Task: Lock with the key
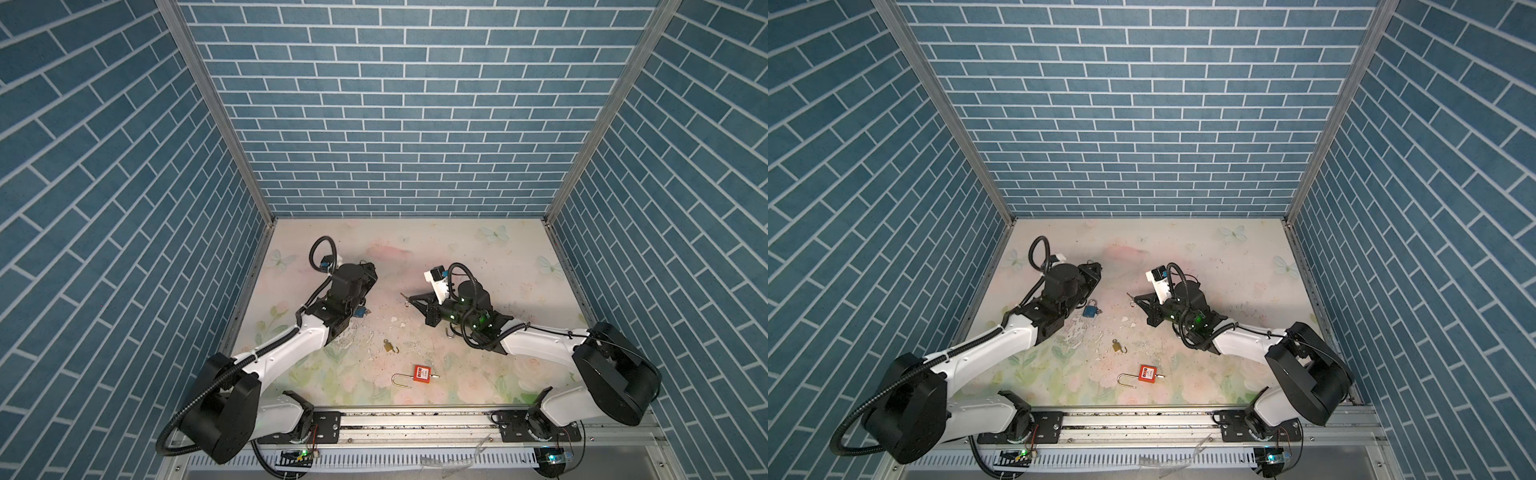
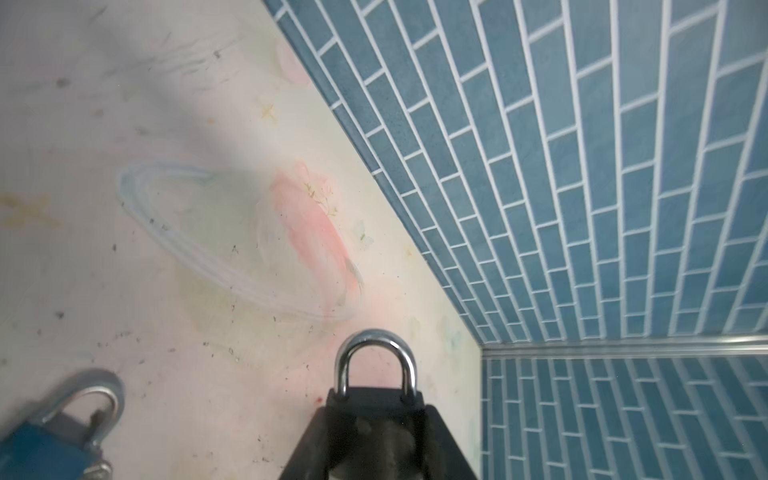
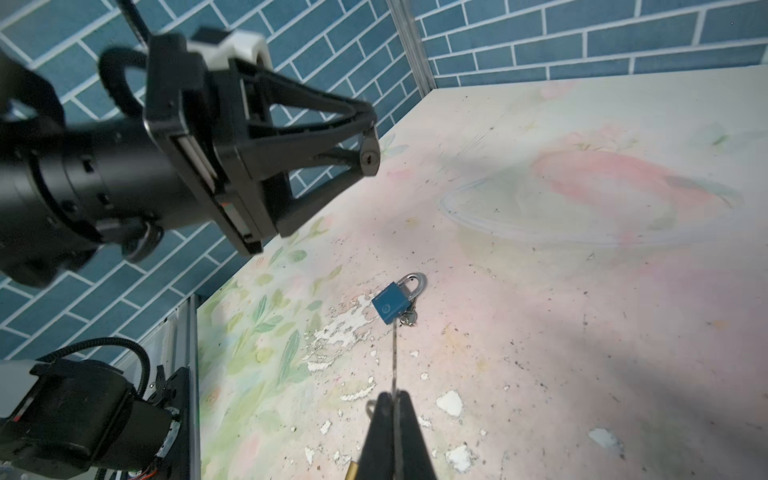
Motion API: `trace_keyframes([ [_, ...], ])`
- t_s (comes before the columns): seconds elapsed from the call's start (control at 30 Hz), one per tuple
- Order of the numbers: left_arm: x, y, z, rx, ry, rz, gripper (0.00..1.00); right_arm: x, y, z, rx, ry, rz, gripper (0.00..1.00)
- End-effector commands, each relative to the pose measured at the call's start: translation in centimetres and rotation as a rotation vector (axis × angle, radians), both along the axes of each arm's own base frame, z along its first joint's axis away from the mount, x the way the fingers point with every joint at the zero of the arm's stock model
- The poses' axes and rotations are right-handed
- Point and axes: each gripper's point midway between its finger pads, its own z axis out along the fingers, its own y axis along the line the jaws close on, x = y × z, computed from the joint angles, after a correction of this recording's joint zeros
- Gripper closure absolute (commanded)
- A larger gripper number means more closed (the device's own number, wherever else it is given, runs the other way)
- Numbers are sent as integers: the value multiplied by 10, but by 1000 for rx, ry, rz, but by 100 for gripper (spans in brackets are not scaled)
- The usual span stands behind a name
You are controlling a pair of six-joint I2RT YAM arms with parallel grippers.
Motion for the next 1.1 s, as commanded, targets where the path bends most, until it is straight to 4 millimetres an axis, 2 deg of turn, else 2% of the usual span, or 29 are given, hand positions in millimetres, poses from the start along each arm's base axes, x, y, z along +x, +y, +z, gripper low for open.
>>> trace_keyframes([
  [0.0,-13,0,-48,418,195,-183,100,14,-9,-5,-30,25,-69,100],
  [0.1,-12,-12,-74,587,286,-289,100,24,-15,-11,-27,68,-105,100],
  [0.23,-10,-24,-102,706,349,-374,100,32,-19,-22,-34,119,-125,100],
  [0.5,-7,-29,-138,819,408,-432,100,36,-21,-36,-57,164,-133,100],
  [0.67,-5,-32,-148,840,427,-465,100,38,-19,-40,-61,179,-130,100],
  [1.07,13,-39,-155,927,414,-508,100,42,-14,-43,-61,201,-117,100],
])
